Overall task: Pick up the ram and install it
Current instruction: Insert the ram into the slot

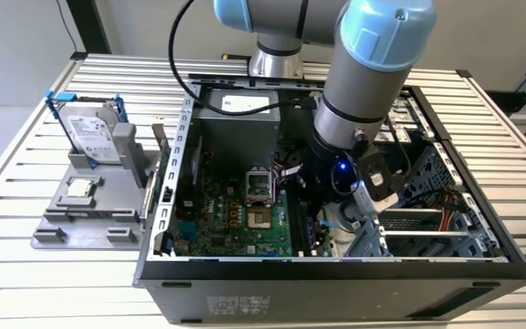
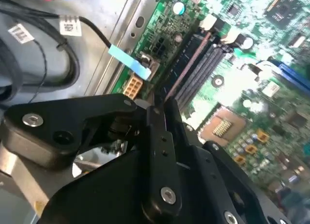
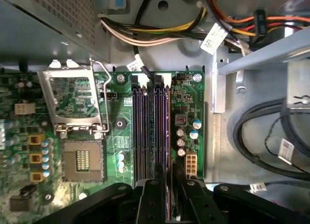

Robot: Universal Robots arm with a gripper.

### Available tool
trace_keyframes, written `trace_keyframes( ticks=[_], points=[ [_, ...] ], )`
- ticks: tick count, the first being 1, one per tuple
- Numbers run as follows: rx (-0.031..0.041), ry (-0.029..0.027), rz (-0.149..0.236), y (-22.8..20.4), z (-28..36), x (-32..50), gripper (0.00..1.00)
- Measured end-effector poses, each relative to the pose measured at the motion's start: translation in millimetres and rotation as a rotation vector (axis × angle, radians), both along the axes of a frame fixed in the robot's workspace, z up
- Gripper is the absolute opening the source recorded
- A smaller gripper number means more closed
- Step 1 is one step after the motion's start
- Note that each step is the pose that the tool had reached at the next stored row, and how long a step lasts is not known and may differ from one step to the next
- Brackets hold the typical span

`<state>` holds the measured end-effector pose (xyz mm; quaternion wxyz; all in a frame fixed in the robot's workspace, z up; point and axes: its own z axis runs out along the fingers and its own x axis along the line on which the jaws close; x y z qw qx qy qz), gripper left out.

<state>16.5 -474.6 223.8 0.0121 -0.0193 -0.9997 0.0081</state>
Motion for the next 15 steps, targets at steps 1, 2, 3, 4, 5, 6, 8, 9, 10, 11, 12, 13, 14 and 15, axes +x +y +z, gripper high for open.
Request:
trace_keyframes(
  ticks=[1, 2, 3, 4, 5, 6, 8, 9, 10, 11, 12, 13, 14, 15],
  points=[
    [-0.0004, 0.0001, 0.0, 0.0, 4.6, 0.0, 1.0],
    [-0.0002, 0.0, 0.0, 0.0, 9.2, 0.0, 1.0],
    [-0.0002, 0.0001, 0.0, 0.0, 13.3, 0.0, 1.0],
    [-0.0002, 0.0004, -0.001, 0.0, 18.1, 0.0, 1.0],
    [0.0, 0.0012, -0.001, 0.0, 22.0, 0.0, 1.0],
    [-0.0003, 0.0021, -0.001, 0.0, 25.7, 0.0, 1.0],
    [-0.001, 0.0038, -0.001, 0.2, 28.0, 0.1, 1.0],
    [-0.0022, 0.0038, -0.001, 0.2, 27.9, 0.1, 1.0],
    [-0.0037, 0.0038, -0.001, 0.1, 28.0, 0.1, 1.0],
    [-0.0049, 0.0038, -0.001, 0.2, 28.0, 0.1, 1.0],
    [-0.0066, 0.0039, -0.001, 0.1, 28.1, 0.0, 0.0],
    [-0.0078, 0.0038, -0.001, 0.1, 28.1, 0.0, 0.0],
    [-0.0091, 0.0039, -0.001, 0.1, 28.1, 0.0, 0.0],
    [-0.0106, 0.0038, -0.001, 0.2, 28.1, 0.0, 0.0]
  ],
)
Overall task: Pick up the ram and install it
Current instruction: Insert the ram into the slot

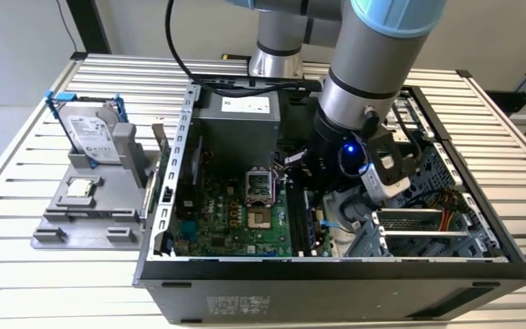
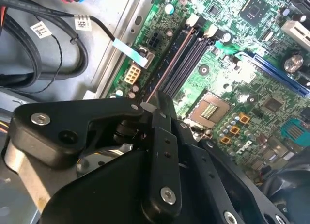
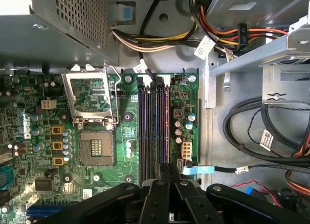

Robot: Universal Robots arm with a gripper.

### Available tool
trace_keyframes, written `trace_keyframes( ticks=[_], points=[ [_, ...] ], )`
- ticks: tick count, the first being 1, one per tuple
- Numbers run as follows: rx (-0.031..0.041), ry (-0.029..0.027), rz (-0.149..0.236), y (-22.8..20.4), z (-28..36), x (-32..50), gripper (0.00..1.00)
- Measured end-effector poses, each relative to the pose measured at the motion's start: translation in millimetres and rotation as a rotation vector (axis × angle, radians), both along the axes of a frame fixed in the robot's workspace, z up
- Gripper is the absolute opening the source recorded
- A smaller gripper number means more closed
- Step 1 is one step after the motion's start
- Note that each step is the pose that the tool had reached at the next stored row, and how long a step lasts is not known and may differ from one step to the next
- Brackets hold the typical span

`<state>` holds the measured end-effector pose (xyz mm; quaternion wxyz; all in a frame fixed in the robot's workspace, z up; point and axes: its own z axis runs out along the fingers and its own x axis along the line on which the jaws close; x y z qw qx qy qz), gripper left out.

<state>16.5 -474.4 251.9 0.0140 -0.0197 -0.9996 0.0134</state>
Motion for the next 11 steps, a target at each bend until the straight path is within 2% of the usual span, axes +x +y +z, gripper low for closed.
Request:
trace_keyframes(
  ticks=[11],
  points=[
    [-0.0142, 0.0, 0.0, 0.0, 0.0, 0.0, 0.0]
  ],
)
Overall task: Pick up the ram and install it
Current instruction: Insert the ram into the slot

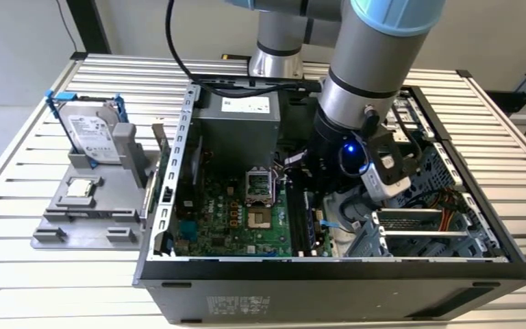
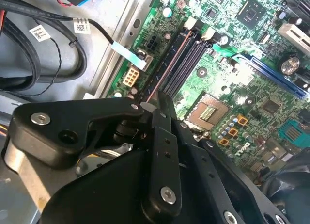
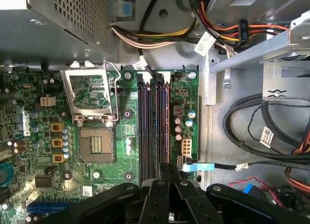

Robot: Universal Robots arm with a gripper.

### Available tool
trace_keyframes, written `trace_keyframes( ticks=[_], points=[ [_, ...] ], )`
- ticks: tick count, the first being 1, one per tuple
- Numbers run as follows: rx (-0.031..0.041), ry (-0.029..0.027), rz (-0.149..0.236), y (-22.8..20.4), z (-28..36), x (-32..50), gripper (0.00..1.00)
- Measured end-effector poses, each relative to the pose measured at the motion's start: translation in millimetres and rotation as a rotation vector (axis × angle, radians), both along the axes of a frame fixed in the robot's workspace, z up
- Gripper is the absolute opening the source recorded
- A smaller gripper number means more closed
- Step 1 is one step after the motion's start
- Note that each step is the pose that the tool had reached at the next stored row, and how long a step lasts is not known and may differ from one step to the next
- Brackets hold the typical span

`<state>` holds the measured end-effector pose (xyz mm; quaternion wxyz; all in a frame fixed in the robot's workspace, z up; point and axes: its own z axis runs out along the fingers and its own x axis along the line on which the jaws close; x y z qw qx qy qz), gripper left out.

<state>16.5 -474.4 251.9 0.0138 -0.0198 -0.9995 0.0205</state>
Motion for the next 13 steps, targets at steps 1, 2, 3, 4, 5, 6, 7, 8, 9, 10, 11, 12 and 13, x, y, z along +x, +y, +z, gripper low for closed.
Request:
trace_keyframes(
  ticks=[1, 2, 3, 4, 5, 6, 7, 8, 9, 10, 11, 12, 13],
  points=[
    [-0.0198, -0.0002, 0.027, 0.0, 1.7, 0.0, 0.0],
    [-0.0289, -0.0028, 0.052, 0.0, 2.4, 0.0, 0.0],
    [-0.029, -0.0033, 0.067, 0.0, 2.5, 0.0, 0.0],
    [-0.0291, -0.0035, 0.082, -0.1, 2.5, 0.0, 0.0],
    [-0.0292, -0.0038, 0.1, 0.0, 2.6, 0.0, 0.0],
    [-0.0291, -0.0041, 0.118, 0.0, 2.6, 0.0, 0.0],
    [-0.029, -0.0044, 0.137, 0.0, 2.5, 0.0, 0.0],
    [-0.0291, -0.0046, 0.155, 0.0, 2.6, 0.0, 0.0],
    [-0.029, -0.0049, 0.172, 0.0, 2.6, 0.0, 0.0],
    [-0.029, -0.0051, 0.191, 0.0, 2.6, 0.0, 0.0],
    [-0.0288, -0.0054, 0.209, 0.0, 2.5, 0.0, 0.0],
    [-0.0287, -0.0057, 0.227, 0.0, 2.5, 0.0, 0.0],
    [-0.0286, -0.006, 0.244, 0.0, 2.6, 0.0, 0.0]
  ],
)
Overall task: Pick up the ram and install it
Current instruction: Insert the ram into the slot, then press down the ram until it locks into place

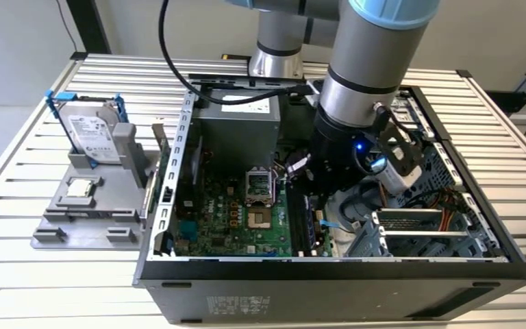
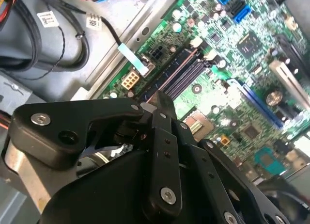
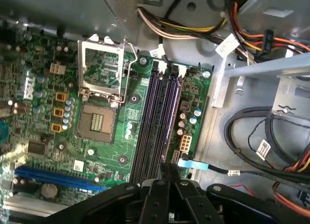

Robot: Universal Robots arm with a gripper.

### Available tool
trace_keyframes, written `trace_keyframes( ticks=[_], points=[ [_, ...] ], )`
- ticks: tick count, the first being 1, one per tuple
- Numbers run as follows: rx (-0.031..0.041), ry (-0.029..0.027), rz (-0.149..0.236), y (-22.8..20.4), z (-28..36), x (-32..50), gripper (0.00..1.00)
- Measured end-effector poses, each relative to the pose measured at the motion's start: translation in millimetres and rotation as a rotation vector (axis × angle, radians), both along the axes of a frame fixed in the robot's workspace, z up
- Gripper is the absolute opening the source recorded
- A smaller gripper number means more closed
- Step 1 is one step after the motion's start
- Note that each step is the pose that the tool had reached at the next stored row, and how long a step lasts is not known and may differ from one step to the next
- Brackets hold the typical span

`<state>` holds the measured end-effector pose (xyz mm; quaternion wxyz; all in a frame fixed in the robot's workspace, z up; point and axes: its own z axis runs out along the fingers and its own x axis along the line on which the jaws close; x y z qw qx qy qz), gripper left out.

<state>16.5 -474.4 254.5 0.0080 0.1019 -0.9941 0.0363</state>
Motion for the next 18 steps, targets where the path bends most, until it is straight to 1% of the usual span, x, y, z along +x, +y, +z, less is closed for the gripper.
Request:
trace_keyframes(
  ticks=[4, 7, 13, 14, 16, 18],
  points=[
    [0.0025, -0.0001, 0.061, 0.1, -0.1, 0.0, 0.0],
    [0.0061, 0.0, 0.107, 0.1, -0.1, 0.0, 0.0],
    [0.0189, -0.0005, 0.192, 0.1, -0.5, 0.0, 0.0],
    [0.023, -0.0009, 0.206, 0.1, -0.6, 0.0, 0.0],
    [0.0411, -0.0025, 0.225, 0.0, -0.7, -0.1, 0.0],
    [0.0621, -0.0044, 0.245, 0.1, -0.8, 0.0, 0.0]
  ],
)
